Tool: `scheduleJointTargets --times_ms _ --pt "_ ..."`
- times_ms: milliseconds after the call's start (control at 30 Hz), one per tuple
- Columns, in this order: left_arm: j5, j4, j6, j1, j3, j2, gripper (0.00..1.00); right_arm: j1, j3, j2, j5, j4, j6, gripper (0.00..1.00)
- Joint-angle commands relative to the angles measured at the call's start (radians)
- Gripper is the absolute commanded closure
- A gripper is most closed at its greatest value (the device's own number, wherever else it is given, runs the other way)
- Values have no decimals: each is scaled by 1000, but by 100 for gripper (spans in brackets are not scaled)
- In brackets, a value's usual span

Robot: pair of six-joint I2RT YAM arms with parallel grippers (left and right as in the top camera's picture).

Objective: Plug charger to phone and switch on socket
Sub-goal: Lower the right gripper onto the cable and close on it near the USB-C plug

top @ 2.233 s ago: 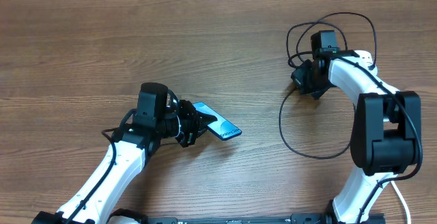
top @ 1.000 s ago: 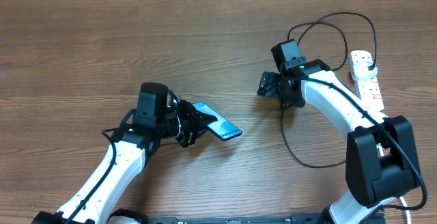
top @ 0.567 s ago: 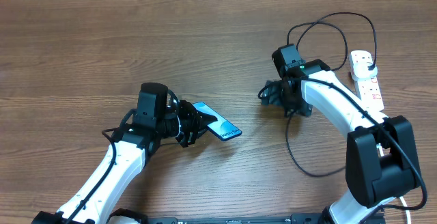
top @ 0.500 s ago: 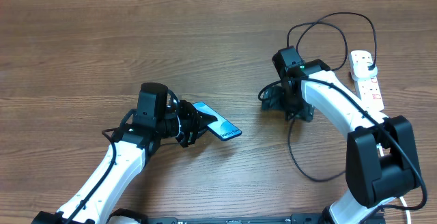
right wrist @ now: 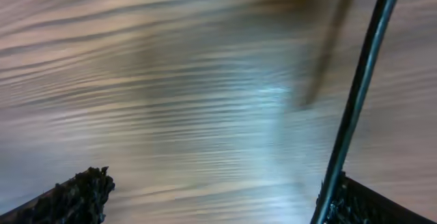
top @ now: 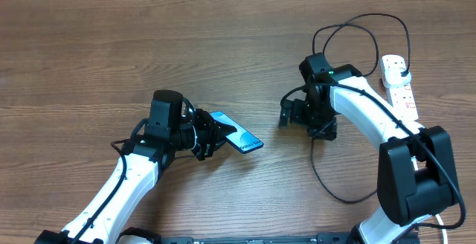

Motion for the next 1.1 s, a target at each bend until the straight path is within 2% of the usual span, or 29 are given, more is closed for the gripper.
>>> scheduleJointTargets --times_ms 0,67,167,233,367,400,467,567,633,833,967,1067 --pt "23 8 15 5 14 -11 89 -2 -2 -6 326 -39 104 0" --pt "23 8 15 5 14 -11 90 -2 -2 -6 407 -60 170 0" --pt "23 8 15 5 14 -11 91 0 -2 -6 374 -49 166 0" --pt "23 8 15 5 14 -11 91 3 -2 -6 284 -35 91 0" --pt "23 8 15 5 14 -11 91 4 -2 -6 -27 6 -158 0" --pt "23 8 15 5 14 -11 91 4 -2 -6 -35 13 -166 0" --pt "23 8 15 5 14 -11 91 4 -2 -6 78 8 -98 0" --pt "24 8 15 5 14 -11 91 4 -2 -6 421 -89 142 0" --pt "23 8 15 5 14 -11 90 4 -2 -6 501 -122 217 0" --pt "20 8 15 5 14 -11 91 2 -2 -6 444 13 219 0" --pt "40 8 15 5 14 -11 91 -22 -2 -6 339 107 217 0" --pt "43 8 16 5 14 -11 92 -51 -2 -6 274 127 217 6"
